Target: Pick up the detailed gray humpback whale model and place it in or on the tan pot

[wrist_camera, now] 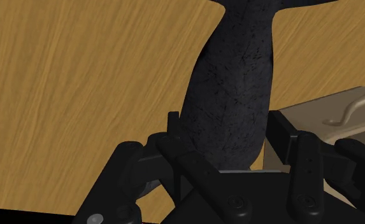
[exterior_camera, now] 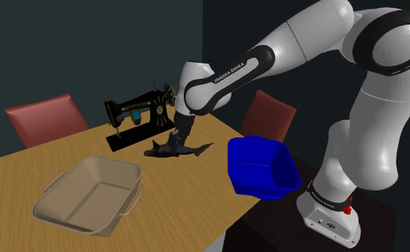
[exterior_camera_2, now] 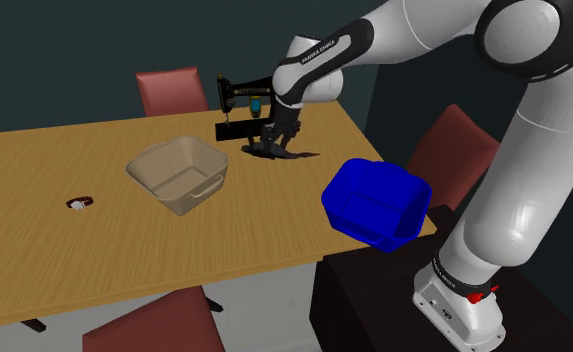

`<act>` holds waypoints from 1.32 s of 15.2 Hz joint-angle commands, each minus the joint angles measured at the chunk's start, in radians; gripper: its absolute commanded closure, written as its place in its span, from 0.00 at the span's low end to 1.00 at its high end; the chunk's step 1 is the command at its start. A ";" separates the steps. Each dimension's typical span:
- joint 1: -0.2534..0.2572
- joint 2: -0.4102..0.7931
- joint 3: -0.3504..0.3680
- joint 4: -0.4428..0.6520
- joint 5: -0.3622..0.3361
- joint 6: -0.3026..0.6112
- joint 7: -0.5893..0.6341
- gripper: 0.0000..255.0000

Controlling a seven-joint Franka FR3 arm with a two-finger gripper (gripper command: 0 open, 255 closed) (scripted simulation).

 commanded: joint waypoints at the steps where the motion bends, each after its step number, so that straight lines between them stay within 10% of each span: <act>1: 0.000 -0.017 -0.002 0.010 -0.010 -0.025 0.011 1.00; 20: 0.042 0.026 0.032 0.246 -0.083 -0.191 0.176 1.00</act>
